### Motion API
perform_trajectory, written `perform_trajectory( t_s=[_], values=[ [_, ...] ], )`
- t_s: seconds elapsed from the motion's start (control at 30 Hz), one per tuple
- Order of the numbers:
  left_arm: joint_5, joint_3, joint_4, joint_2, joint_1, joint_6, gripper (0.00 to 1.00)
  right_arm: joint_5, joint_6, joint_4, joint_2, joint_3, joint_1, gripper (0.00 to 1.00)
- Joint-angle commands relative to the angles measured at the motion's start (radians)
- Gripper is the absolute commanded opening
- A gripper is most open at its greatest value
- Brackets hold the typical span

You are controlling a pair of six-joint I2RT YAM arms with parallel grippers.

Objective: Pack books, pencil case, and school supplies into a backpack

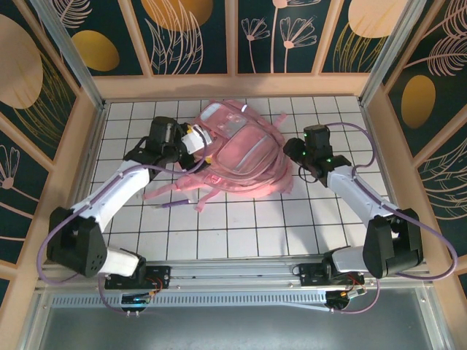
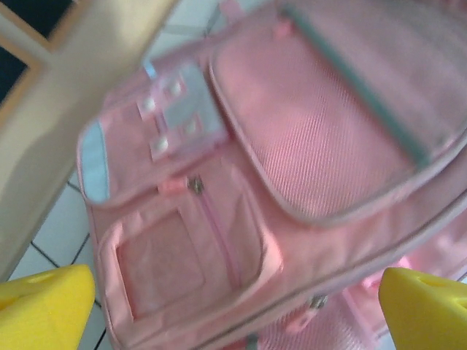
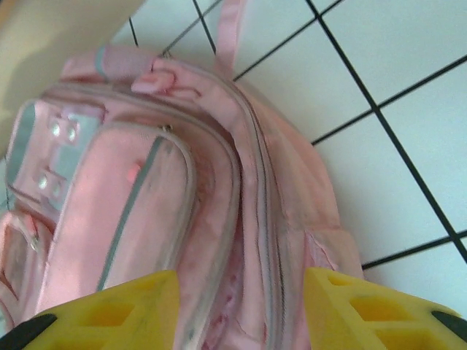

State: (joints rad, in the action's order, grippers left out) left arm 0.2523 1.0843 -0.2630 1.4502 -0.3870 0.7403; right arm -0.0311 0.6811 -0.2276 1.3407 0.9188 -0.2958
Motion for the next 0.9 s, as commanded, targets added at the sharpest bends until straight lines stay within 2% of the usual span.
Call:
perform_trajectory(
  t_s=[0.0,0.1,0.2,0.33,0.6,0.73,0.8,0.87],
  values=[
    [-0.107,0.042,-0.172,0.103,0.019,0.285,0.94,-0.111,-0.075,-0.064,0.004,0.049,0.018,0.49],
    [-0.116,0.040,-0.193,0.165,0.026,0.415,0.80,-0.156,-0.074,-0.063,0.007,0.044,0.020,0.49],
    [-0.149,0.007,-0.110,0.190,0.026,0.473,0.70,-0.187,-0.065,-0.062,0.002,0.028,0.020,0.49],
    [-0.165,-0.015,0.024,0.217,0.025,0.498,0.70,-0.209,-0.041,-0.044,-0.014,-0.021,0.005,0.49],
    [-0.174,-0.044,0.154,0.300,-0.005,0.588,0.69,-0.230,-0.012,-0.030,-0.020,-0.054,-0.038,0.49],
    [-0.169,-0.036,0.191,0.345,-0.019,0.575,0.62,-0.230,-0.015,-0.035,-0.024,-0.044,-0.038,0.49],
    [-0.169,-0.003,0.196,0.374,-0.025,0.497,0.49,-0.228,-0.018,-0.035,-0.030,-0.043,-0.038,0.49],
    [-0.135,0.088,0.109,0.410,-0.027,0.405,0.23,-0.228,-0.024,-0.037,-0.036,-0.046,-0.041,0.49]
  ],
)
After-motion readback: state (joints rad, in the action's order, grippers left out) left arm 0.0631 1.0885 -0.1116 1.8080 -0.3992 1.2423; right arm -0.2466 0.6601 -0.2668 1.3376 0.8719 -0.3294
